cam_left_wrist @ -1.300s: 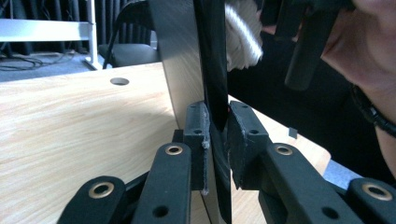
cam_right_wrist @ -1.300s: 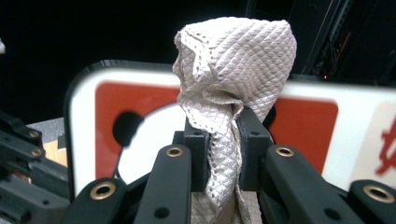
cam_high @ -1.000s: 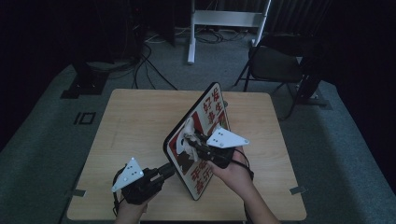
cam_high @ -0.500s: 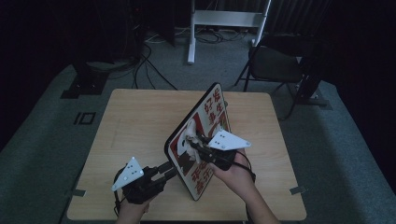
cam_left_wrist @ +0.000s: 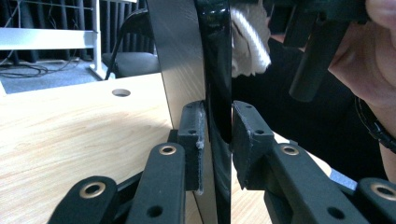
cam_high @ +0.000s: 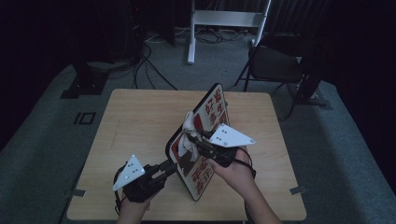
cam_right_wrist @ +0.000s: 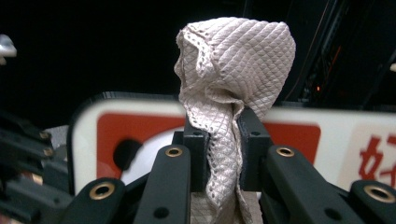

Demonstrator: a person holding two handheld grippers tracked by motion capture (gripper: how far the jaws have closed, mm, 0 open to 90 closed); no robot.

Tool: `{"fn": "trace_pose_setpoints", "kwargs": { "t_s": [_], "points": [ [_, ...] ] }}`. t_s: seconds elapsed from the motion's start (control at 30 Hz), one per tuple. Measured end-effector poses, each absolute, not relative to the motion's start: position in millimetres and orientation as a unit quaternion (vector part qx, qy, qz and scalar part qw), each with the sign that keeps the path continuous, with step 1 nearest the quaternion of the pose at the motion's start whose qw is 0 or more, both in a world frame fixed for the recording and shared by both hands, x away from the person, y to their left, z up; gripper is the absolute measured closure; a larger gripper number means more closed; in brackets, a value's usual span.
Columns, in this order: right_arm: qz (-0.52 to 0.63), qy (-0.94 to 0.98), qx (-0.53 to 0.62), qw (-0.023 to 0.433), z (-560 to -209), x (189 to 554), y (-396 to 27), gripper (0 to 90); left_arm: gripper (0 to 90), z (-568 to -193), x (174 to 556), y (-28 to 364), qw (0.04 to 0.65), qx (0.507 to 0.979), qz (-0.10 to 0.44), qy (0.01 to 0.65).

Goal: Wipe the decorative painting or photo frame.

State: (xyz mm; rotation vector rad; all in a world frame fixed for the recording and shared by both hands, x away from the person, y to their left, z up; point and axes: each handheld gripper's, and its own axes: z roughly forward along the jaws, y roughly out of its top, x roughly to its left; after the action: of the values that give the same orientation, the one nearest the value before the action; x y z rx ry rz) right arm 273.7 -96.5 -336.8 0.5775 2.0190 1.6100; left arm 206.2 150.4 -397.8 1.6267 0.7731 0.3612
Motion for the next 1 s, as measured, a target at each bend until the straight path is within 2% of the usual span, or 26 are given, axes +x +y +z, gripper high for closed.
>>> {"fn": "trace_pose_setpoints", "kwargs": {
  "t_s": [0.27,1.0],
  "points": [
    [0.595,0.737,0.206,0.244,-336.1,274.8,-90.7,77.1,76.1,-398.0,206.7,150.7,0.608,0.703,0.155,0.334],
    [0.546,0.768,0.243,0.229,-394.1,270.3,-109.5,77.7,75.9,-398.3,206.7,151.2,0.608,0.707,0.156,0.326]
  ]
}}
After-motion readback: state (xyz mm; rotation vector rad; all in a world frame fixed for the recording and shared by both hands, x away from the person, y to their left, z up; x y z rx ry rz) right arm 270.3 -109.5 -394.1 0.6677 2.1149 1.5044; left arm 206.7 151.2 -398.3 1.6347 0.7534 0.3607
